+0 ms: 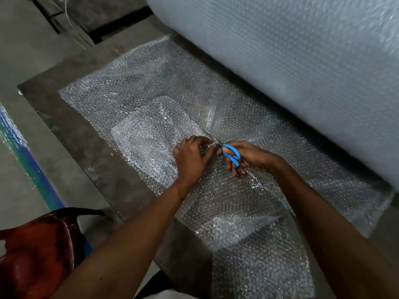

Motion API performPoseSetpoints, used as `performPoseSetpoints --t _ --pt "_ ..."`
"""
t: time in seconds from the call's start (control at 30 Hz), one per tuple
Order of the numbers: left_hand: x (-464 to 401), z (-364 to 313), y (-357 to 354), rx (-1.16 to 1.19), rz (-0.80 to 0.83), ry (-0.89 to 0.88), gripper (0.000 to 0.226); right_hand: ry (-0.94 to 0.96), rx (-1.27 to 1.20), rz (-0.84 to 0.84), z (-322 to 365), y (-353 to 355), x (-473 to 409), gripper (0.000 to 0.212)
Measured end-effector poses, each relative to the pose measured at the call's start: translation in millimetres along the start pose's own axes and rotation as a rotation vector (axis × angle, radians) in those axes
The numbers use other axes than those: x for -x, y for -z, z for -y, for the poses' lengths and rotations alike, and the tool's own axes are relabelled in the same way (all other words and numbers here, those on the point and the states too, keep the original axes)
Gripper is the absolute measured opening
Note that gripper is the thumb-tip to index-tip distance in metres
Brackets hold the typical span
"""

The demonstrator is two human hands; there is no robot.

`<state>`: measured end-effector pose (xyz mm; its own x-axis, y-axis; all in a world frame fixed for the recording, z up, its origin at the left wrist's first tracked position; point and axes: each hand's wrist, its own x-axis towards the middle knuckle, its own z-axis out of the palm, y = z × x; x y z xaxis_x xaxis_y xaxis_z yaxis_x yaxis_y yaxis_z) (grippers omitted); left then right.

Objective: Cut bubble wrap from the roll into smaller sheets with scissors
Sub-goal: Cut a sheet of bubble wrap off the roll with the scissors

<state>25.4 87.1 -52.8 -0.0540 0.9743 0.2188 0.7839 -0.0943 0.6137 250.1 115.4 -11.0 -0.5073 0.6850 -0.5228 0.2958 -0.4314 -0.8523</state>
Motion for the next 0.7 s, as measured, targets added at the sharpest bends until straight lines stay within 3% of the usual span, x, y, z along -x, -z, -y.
performPoseSetpoints --t 0.33,0.7 --pt "2.1 2.1 3.8 0.110 0.012 -0.004 0.028 0.028 -0.008 -0.006 9.5 -3.5 -13.0 0.029" --pt "4.5 12.3 3.3 0.187 0.011 -0.034 0.021 0.088 0.048 0.016 22.2 -3.4 -40.7 0.045"
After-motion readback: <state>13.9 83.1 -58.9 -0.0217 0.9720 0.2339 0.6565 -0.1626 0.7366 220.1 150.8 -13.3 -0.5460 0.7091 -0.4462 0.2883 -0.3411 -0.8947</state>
